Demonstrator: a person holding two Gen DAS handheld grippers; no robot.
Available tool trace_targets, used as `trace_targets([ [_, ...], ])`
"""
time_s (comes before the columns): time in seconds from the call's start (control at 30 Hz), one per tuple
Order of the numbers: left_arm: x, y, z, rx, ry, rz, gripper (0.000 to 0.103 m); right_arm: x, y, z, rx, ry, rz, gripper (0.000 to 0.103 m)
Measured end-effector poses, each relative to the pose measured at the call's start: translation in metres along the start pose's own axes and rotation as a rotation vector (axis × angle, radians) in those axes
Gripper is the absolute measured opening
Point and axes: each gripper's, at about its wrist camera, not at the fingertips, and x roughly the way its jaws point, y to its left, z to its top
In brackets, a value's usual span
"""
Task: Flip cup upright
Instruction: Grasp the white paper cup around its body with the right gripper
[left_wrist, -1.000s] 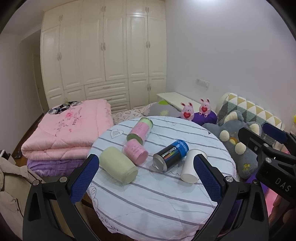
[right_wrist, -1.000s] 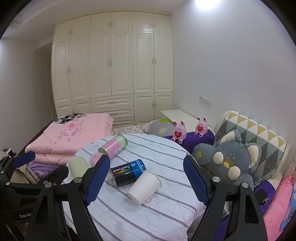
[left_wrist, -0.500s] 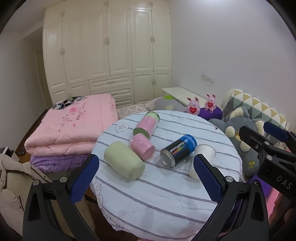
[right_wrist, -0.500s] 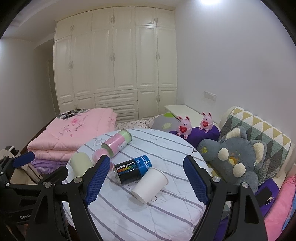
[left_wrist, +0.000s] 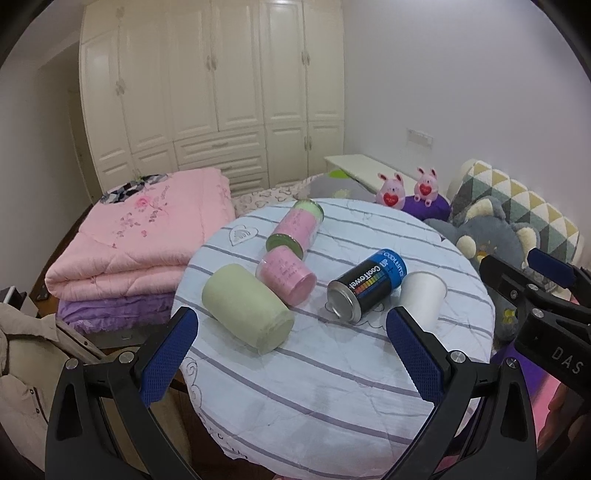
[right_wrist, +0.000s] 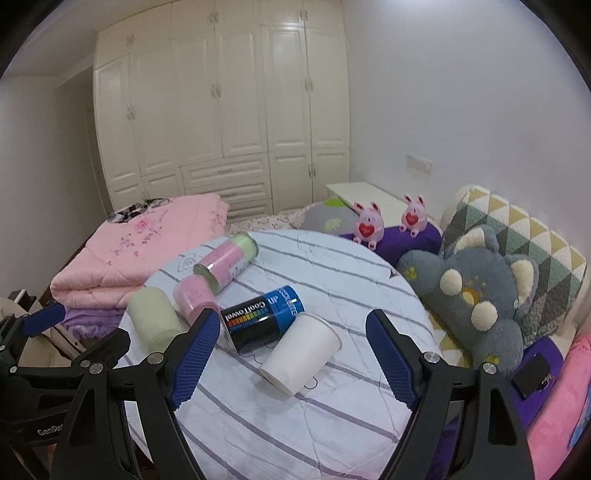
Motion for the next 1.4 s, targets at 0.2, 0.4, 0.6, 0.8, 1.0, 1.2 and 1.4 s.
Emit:
trace_targets([
  [0.2,0.023,-0.002,0.003,0.020,0.038,-0.007,0.103,0.024,-0.006,-0.003,0.037,0.067,0.006,0.083],
  [0.4,0.047,-0.004,0.004,0.031,0.078,-0.005,0.103,0.047,-0.006,-0.008,0.088,0.142,0.001,0.083],
  [0.6,0.069,-0.008,0.000,0.055,0.108,0.019,0.103,0.077,-0.015,-0.022,0.200,0.264,0.017,0.083],
  [0.8,0.085,-0.011,-0.002,0.078,0.128,0.043,0.103,0.105,-0.027,-0.034,0.293,0.353,0.024,0.083],
  [1.0,0.100,-0.012,-0.004,0.085,0.146,0.052,0.103,0.131,-0.033,-0.044,0.387,0.424,0.099,0.083],
  [1.2,0.111,-0.015,-0.006,0.088,0.169,0.053,0.103,0.148,-0.042,-0.053,0.418,0.443,0.202,0.079],
  [1.4,0.117,-0.028,-0.005,0.102,0.174,0.043,0.103,0.153,-0.053,-0.050,0.369,0.462,0.230,0.069],
])
